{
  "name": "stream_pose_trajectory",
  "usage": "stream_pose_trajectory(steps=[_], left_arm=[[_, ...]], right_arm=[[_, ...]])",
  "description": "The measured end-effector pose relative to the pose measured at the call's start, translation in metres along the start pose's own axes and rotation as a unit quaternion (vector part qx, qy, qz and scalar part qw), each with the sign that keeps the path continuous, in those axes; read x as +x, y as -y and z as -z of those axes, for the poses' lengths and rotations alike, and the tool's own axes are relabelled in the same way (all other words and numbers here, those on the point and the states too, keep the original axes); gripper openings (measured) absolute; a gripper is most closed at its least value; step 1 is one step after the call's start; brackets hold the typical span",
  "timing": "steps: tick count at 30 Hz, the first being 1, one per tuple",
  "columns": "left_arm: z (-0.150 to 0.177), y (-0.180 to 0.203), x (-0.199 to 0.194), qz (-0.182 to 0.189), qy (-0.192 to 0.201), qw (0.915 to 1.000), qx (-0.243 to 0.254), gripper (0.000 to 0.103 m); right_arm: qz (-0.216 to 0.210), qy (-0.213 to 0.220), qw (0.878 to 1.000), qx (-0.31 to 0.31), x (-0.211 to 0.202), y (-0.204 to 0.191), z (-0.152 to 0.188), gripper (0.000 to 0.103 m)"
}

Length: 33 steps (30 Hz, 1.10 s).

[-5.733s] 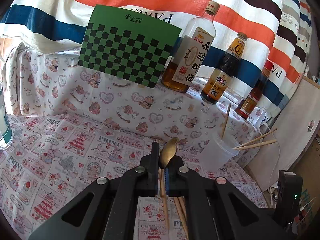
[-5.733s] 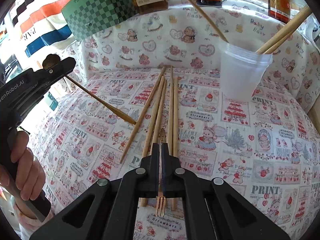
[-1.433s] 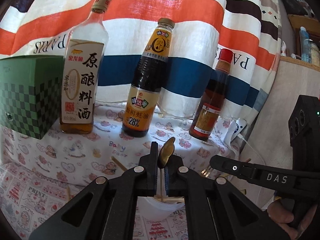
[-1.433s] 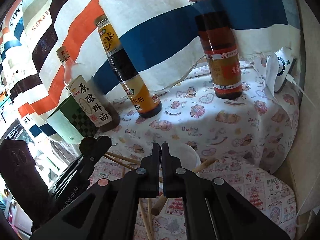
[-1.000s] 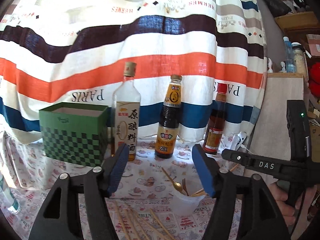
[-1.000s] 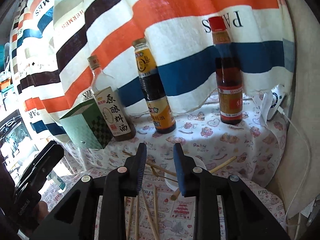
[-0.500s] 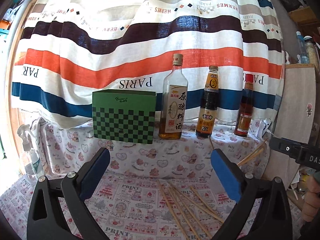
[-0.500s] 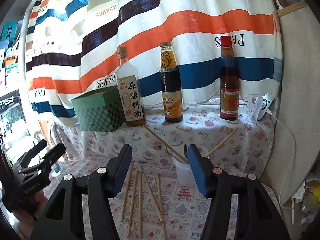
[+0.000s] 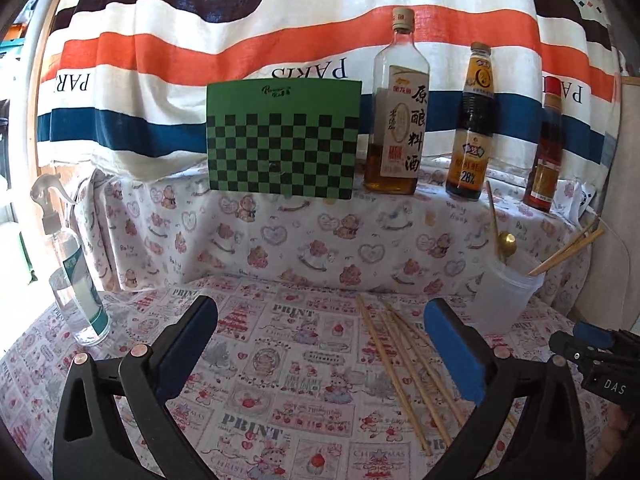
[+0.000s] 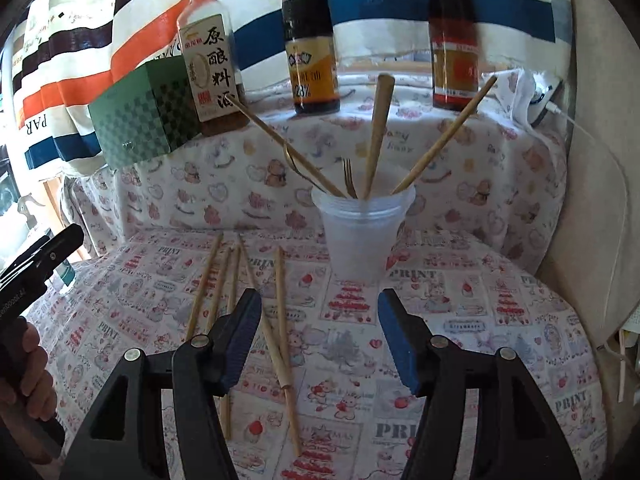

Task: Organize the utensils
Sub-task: 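Grasp a loose wooden chopstick with the right tool and lift it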

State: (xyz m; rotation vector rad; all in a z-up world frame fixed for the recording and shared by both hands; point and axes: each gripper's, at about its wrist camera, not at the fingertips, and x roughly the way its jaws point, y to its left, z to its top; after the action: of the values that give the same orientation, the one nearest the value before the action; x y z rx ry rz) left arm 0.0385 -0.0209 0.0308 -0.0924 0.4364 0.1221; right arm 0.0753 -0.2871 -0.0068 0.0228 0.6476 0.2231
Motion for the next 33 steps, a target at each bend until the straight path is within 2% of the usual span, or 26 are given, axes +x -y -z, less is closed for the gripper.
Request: stream_pose_trajectory(steps=[6,9,11,14,15,17,20,24,27,28,30,33], left_arm=[[0.005,-0.007,0.016,-0.015,-0.03,0.9994,-0.011,0.102],[0.005,-0.009,0.019,-0.024,-0.031,0.9992,-0.01,0.102],[0.005,-0.011,0.019,-0.021,-0.035,0.9991,-0.012,0.102],[0.006,-0.01,0.022,-0.007,-0.051,0.9985,-0.015,0.102],[0.007,-0.008,0.025,-0.004,-0.066,0.9977,-0.012,0.102],[0.012,-0.002,0.034,-0.008,-0.104,0.9945,0.004,0.102],[0.019,0.004,0.045,-0.004,-0.127,0.9918,0.015,0.102],[0.025,0.008,0.051,-0.013,-0.139,0.9899,0.028,0.102],[0.026,0.008,0.052,-0.016,-0.143,0.9893,0.027,0.102],[0.026,0.008,0.052,-0.017,-0.143,0.9892,0.029,0.102],[0.026,0.008,0.052,-0.016,-0.144,0.989,0.03,0.102],[0.025,0.008,0.052,-0.011,-0.143,0.9893,0.029,0.102]], right_arm=[[-0.018,-0.028,0.999,-0.011,0.011,-0.008,0.008,0.063],[-0.042,-0.073,0.996,-0.019,0.026,-0.014,0.015,0.066],[-0.051,-0.099,0.994,-0.02,0.035,-0.018,0.02,0.066],[-0.038,-0.115,0.992,-0.041,0.043,-0.025,0.027,0.066],[-0.036,-0.122,0.99,-0.054,0.045,-0.029,0.029,0.063],[-0.039,-0.144,0.986,-0.072,0.05,-0.035,0.034,0.046],[-0.039,-0.164,0.983,-0.078,0.058,-0.036,0.038,0.033],[-0.041,-0.174,0.982,-0.066,0.062,-0.03,0.039,0.027],[-0.038,-0.174,0.982,-0.07,0.063,-0.032,0.04,0.019],[-0.03,-0.171,0.982,-0.077,0.063,-0.034,0.041,0.012],[-0.02,-0.164,0.983,-0.082,0.063,-0.036,0.04,0.011],[-0.027,-0.143,0.986,-0.077,0.053,-0.036,0.035,0.01]])
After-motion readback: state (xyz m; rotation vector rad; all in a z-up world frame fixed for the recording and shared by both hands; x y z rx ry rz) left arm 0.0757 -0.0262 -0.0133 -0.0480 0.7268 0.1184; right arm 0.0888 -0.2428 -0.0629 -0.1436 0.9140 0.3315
